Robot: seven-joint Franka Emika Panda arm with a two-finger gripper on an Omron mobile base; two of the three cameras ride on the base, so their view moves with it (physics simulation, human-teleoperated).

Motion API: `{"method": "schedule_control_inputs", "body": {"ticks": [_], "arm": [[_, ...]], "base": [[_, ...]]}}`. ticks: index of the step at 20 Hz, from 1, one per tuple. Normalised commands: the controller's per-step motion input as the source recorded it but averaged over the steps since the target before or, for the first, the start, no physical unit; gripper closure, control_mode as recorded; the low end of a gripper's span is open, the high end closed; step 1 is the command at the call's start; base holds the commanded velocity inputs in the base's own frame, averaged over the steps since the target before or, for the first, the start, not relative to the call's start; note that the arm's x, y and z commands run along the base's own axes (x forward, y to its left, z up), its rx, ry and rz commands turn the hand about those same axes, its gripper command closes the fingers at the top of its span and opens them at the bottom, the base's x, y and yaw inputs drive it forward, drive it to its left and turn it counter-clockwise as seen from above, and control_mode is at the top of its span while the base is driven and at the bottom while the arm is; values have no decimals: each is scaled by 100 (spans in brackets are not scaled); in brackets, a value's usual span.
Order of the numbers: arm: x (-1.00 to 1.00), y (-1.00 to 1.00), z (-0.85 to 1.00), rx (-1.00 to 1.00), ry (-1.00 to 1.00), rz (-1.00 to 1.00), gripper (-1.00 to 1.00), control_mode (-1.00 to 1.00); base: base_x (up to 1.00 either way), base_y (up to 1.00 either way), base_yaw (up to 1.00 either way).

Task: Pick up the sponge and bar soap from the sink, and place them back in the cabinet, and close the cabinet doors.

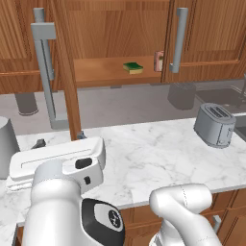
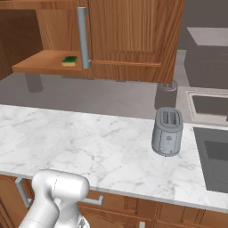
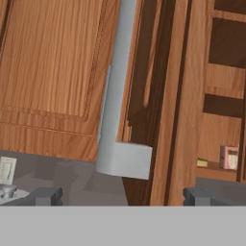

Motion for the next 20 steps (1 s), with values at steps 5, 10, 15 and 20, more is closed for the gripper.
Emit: {"method": "schedule_control_inputs", "body": {"ticks": [5,10,15,20], "arm": [[26,0,0,0,0,0,-100,-100],[22,0,-2,0,0,0,-100,-100],[22,0,0,0,-1,0,-100,-100],[28,-7,0,0,-1,-2,-100,-100]], "base": [[0,0,0],[0,0,0],[0,0,0],[0,0,0]]}}
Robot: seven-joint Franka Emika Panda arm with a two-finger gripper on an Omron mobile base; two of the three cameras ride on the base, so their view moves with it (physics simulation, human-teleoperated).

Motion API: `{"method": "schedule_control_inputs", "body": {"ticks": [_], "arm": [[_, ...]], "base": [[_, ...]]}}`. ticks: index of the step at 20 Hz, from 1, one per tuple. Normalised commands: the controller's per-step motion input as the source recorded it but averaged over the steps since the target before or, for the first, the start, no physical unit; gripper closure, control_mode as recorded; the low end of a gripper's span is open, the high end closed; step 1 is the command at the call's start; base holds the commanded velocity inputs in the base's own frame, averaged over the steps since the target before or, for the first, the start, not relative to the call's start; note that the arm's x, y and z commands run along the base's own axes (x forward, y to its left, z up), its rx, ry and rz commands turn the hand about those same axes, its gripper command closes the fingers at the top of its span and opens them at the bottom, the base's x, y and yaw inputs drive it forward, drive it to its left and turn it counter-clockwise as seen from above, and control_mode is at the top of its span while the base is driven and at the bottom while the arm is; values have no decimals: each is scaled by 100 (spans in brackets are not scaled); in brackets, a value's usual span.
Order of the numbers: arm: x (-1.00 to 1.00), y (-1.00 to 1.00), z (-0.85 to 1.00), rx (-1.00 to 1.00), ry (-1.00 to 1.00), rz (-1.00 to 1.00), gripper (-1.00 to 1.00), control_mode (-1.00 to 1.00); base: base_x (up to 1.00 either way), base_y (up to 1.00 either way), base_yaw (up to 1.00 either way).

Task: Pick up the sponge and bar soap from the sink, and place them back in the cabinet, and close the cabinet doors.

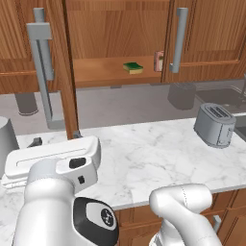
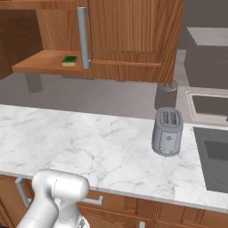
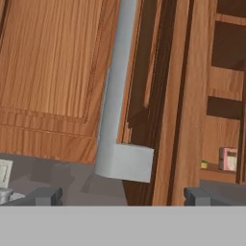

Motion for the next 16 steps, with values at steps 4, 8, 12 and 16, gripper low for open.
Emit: {"method": "schedule_control_inputs", "body": {"ticks": [4,8,12,16], "arm": [[33,-17,0,0,-2,-5,-100,-100],[35,-24,0,0,-2,-8,-100,-100],[41,-29,0,0,-2,-8,-100,-100],[44,-32,0,0,-1,-7,-100,-100]], "base": [[0,0,0],[0,0,0],[0,0,0],[0,0,0]]}}
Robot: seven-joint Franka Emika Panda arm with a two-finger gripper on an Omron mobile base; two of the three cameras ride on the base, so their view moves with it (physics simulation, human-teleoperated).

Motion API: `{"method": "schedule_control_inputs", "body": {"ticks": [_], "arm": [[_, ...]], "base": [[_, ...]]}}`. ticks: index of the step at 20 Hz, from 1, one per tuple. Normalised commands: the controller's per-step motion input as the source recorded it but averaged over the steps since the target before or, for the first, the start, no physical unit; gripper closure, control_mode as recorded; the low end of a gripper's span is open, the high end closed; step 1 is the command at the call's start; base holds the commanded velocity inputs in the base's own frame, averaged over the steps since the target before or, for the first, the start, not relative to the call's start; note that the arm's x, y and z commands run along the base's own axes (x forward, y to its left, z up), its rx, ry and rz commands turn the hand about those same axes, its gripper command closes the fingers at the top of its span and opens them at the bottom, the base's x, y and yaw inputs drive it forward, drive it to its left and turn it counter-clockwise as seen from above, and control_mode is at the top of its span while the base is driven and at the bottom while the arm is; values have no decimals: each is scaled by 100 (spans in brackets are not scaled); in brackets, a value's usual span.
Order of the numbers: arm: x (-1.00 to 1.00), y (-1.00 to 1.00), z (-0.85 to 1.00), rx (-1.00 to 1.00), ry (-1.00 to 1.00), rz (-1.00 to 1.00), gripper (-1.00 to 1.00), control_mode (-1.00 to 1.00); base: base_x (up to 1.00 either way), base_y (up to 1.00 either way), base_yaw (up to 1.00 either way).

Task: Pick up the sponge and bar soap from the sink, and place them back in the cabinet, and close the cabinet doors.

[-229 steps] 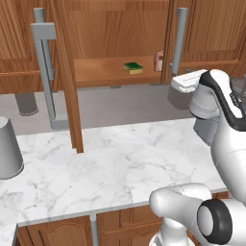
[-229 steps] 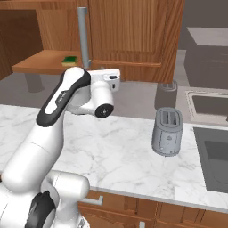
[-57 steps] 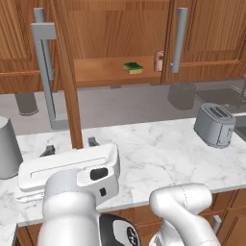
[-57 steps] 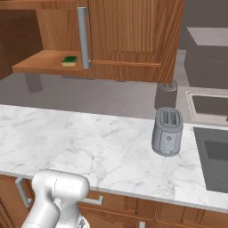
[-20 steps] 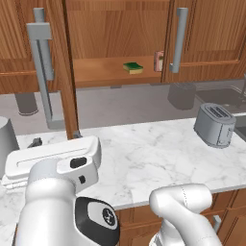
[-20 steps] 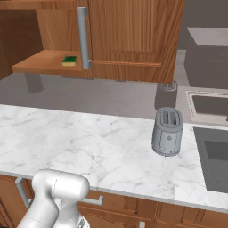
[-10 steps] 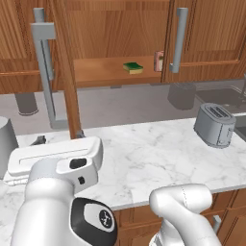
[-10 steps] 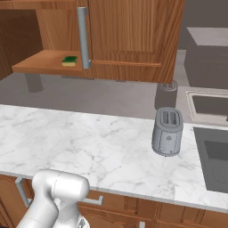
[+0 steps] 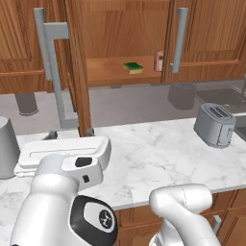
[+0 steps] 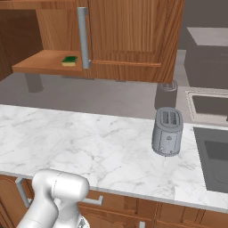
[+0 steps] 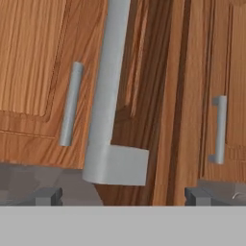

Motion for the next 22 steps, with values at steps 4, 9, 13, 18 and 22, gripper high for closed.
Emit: {"method": "schedule_control_inputs", "body": {"ticks": [4,9,13,18,22], "arm": [[47,-32,0,0,-1,-6,-100,-100],[43,-34,0,0,-2,-5,-100,-100],[42,-34,0,0,-3,-4,-100,-100],[42,-33,0,0,-3,-4,-100,-100],[38,-32,0,0,-4,-4,-100,-100]], "base": [[0,0,0],[0,0,0],[0,0,0],[0,0,0],[0,0,0]]}}
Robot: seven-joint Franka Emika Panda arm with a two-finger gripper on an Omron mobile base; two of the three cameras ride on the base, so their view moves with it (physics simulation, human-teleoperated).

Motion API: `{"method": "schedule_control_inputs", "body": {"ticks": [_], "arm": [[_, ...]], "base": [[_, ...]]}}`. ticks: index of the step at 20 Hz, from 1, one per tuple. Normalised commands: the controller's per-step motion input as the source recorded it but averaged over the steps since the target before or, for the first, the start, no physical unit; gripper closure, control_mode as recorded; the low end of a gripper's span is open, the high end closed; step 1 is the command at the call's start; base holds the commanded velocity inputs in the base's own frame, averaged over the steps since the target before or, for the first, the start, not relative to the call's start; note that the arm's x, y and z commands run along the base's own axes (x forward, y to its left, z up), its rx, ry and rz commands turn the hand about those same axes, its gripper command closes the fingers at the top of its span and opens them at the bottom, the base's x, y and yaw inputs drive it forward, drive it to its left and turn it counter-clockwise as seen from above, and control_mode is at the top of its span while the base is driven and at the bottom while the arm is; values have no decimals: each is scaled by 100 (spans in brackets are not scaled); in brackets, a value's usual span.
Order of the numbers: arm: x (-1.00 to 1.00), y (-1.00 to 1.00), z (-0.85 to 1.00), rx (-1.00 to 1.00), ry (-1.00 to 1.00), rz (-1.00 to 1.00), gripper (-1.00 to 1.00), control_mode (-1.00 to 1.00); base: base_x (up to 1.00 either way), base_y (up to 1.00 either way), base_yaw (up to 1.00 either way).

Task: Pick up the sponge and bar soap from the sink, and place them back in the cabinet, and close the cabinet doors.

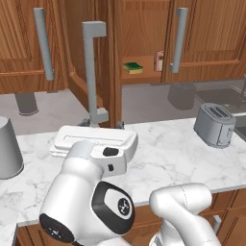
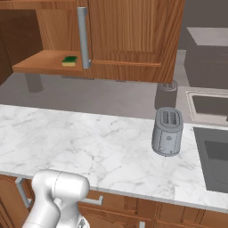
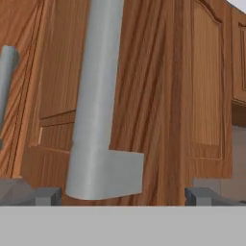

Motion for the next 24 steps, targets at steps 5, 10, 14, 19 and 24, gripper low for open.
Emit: {"method": "schedule_control_inputs", "body": {"ticks": [5,10,14,19,24], "arm": [[37,-32,0,0,-5,-4,-100,-100],[37,-30,0,0,-5,-4,-100,-100],[37,-29,0,0,-5,-4,-100,-100],[35,-28,0,0,-5,-4,-100,-100],[37,-25,0,0,-4,-4,-100,-100]], "base": [[0,0,0],[0,0,0],[0,0,0],[0,0,0],[0,0,0]]}}
